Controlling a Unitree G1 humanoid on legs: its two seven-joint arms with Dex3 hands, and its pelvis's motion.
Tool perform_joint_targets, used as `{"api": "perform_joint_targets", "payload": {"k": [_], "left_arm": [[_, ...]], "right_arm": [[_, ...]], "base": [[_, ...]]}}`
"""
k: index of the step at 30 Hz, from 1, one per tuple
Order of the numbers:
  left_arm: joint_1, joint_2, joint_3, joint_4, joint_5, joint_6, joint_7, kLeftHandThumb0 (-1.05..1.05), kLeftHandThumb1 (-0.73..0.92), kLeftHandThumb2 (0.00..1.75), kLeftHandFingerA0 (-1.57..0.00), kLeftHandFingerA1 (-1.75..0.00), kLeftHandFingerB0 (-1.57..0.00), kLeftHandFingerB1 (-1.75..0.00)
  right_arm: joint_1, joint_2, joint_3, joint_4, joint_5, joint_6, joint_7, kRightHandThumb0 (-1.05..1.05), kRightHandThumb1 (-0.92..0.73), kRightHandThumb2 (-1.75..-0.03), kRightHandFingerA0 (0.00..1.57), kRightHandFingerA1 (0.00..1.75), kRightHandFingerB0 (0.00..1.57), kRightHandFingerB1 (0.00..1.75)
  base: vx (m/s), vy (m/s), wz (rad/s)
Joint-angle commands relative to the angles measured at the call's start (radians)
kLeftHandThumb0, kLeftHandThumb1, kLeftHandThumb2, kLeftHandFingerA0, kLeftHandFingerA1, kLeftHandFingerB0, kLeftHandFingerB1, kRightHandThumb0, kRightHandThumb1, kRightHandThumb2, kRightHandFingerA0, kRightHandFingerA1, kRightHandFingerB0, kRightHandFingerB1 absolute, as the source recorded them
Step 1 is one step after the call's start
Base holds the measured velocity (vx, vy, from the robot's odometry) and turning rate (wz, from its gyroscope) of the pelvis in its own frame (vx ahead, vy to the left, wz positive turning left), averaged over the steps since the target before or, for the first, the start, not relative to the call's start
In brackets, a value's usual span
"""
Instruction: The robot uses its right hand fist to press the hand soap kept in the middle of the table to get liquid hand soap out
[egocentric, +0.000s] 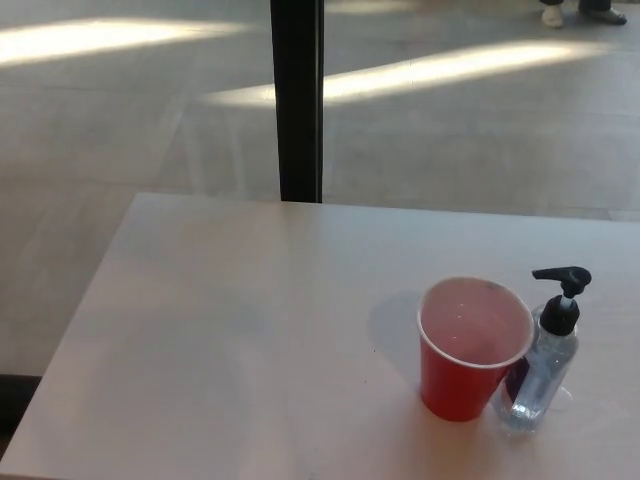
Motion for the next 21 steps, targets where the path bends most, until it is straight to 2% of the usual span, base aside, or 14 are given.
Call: {"api": "perform_joint_targets", "payload": {"k": [1,2,3,4,5,6,7,8,9,12,13,17,20,21], "left_arm": [[-0.027,0.052,0.084,0.061,-0.082,-0.031,-0.011,-0.55,0.70,0.61,-0.68,-0.65,-0.50,-0.51],[-0.030,0.052,0.085,0.064,-0.078,-0.028,-0.003,-0.56,0.70,0.61,-0.70,-0.65,-0.51,-0.50],[-0.035,0.050,0.090,0.067,-0.080,-0.026,-0.004,-0.55,0.70,0.61,-0.68,-0.64,-0.49,-0.50],[-0.038,0.050,0.093,0.069,-0.079,-0.025,-0.005,-0.55,0.70,0.61,-0.68,-0.64,-0.49,-0.50],[-0.040,0.051,0.094,0.073,-0.077,-0.029,-0.008,-0.56,0.69,0.61,-0.68,-0.65,-0.45,-0.50],[-0.043,0.051,0.097,0.078,-0.076,-0.028,-0.007,-0.56,0.69,0.60,-0.69,-0.64,-0.45,-0.49],[-0.045,0.051,0.099,0.080,-0.076,-0.027,-0.006,-0.56,0.69,0.60,-0.69,-0.64,-0.45,-0.49],[-0.045,0.051,0.100,0.082,-0.075,-0.028,-0.006,-0.56,0.69,0.60,-0.71,-0.66,-0.48,-0.49],[-0.044,0.050,0.102,0.079,-0.074,-0.028,-0.001,-0.54,0.69,0.60,-0.72,-0.67,-0.53,-0.51],[-0.042,0.052,0.095,0.083,-0.063,-0.042,-0.009,-0.53,0.71,0.60,-0.70,-0.64,-0.51,-0.50],[-0.043,0.054,0.093,0.085,-0.062,-0.041,-0.008,-0.55,0.72,0.60,-0.70,-0.65,-0.52,-0.50],[-0.049,0.056,0.095,0.088,-0.072,-0.032,0.003,-0.55,0.71,0.60,-0.69,-0.64,-0.50,-0.49],[-0.046,0.055,0.090,0.085,-0.071,-0.038,0.002,-0.55,0.70,0.61,-0.71,-0.66,-0.52,-0.50],[-0.044,0.054,0.094,0.086,-0.076,-0.040,-0.003,-0.55,0.70,0.60,-0.70,-0.65,-0.51,-0.49]], "right_arm": [[-0.044,-0.062,-0.181,-0.059,0.193,-0.018,-0.074,-0.59,-0.59,-0.94,0.51,0.77,0.29,0.54],[-0.067,-0.071,-0.210,-0.056,0.213,-0.026,-0.080,-0.53,-0.72,-0.61,0.55,1.06,0.36,0.45],[-0.105,-0.104,-0.227,-0.053,0.225,-0.007,-0.061,-0.64,-0.61,-0.86,0.36,0.97,0.14,0.42],[-0.122,-0.117,-0.238,-0.052,0.226,0.002,-0.052,-0.64,-0.61,-0.86,0.36,0.97,0.14,0.42],[-0.141,-0.128,-0.251,-0.060,0.234,0.013,-0.054,-0.56,-0.69,-0.61,0.33,0.88,0.19,0.28],[-0.182,-0.155,-0.264,-0.073,0.246,0.010,-0.033,-0.35,-0.54,-1.07,0.05,0.55,0.00,0.50],[-0.198,-0.165,-0.272,-0.076,0.247,0.007,-0.023,-0.35,-0.54,-1.07,0.05,0.55,0.00,0.50],[-0.213,-0.170,-0.276,-0.079,0.249,0.006,-0.027,-0.59,-0.72,-0.63,0.08,0.51,0.16,0.31],[-0.279,-0.198,-0.285,-0.102,0.259,0.001,-0.031,-0.61,-0.57,-0.87,0.16,0.57,0.13,0.43],[-0.345,-0.220,-0.274,-0.186,0.261,-0.003,0.008,-0.58,-0.62,-0.93,0.23,0.59,0.07,0.42],[-0.389,-0.243,-0.249,-0.197,0.234,-0.017,-0.007,-0.49,-0.83,-0.66,0.48,0.55,0.25,0.29],[-0.520,-0.248,-0.218,-0.331,0.244,-0.013,-0.034,-0.50,-0.82,-0.69,0.93,0.88,0.55,0.57],[-0.569,-0.229,-0.170,-0.481,0.236,0.005,-0.034,-0.57,-0.81,-0.76,0.97,0.98,0.72,0.70],[-0.597,-0.228,-0.134,-0.549,0.238,0.008,0.006,-0.65,-0.83,-0.76,1.14,1.07,0.82,0.81]], "base": [[0.00,0.000,0.00],[0.00,0.000,0.00],[0.00,0.000,0.00],[0.00,0.000,0.00],[0.00,0.000,0.00],[0.00,0.000,0.00],[0.00,0.000,0.00],[0.00,0.000,0.00],[0.00,0.000,0.00],[0.00,0.000,0.00],[0.00,0.000,0.00],[0.00,0.000,0.00],[0.00,0.000,0.00],[0.00,0.000,0.00]]}}
